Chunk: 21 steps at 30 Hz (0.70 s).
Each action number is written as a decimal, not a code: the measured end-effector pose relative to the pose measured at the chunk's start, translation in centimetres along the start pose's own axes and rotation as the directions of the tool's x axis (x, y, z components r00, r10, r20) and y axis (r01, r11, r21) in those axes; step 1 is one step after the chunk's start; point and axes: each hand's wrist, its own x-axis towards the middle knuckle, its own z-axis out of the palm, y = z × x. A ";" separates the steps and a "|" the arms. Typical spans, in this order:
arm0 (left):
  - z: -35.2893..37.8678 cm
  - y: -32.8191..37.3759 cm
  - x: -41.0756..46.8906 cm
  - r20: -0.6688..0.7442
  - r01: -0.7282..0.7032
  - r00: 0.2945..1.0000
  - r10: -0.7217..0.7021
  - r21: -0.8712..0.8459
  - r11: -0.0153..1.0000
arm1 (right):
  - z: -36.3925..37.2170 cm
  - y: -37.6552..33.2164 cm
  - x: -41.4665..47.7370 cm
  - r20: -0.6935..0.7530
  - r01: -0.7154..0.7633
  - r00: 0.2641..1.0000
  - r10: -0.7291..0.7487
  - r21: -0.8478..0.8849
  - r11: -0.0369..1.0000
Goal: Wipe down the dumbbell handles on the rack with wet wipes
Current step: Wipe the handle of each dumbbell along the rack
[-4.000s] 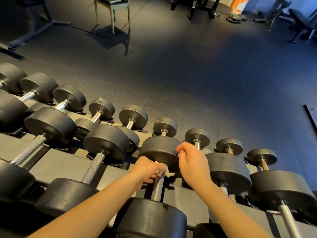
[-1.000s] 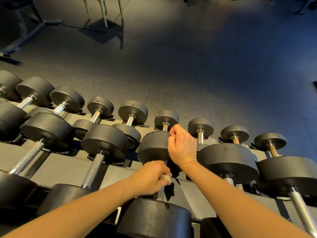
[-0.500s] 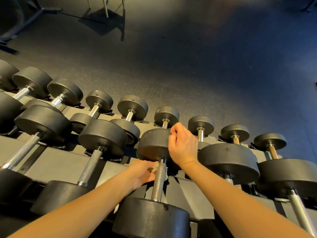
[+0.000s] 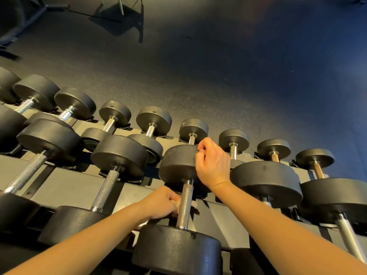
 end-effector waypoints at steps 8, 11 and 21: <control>-1.0 1.9 -2.5 0.174 -0.087 0.984 0.029 0.332 0.939 | 0.0 0.0 -0.1 0.005 -0.001 1.000 0.001 0.009 1.000; 0.1 3.3 -2.4 0.189 -0.147 0.979 0.076 0.397 0.906 | 0.0 0.0 -0.1 -0.002 -0.004 1.000 0.004 0.002 1.000; 1.4 4.6 -2.1 -0.178 -0.149 0.800 0.572 0.866 0.477 | 0.1 0.0 0.1 0.008 -0.009 1.000 0.008 0.008 1.000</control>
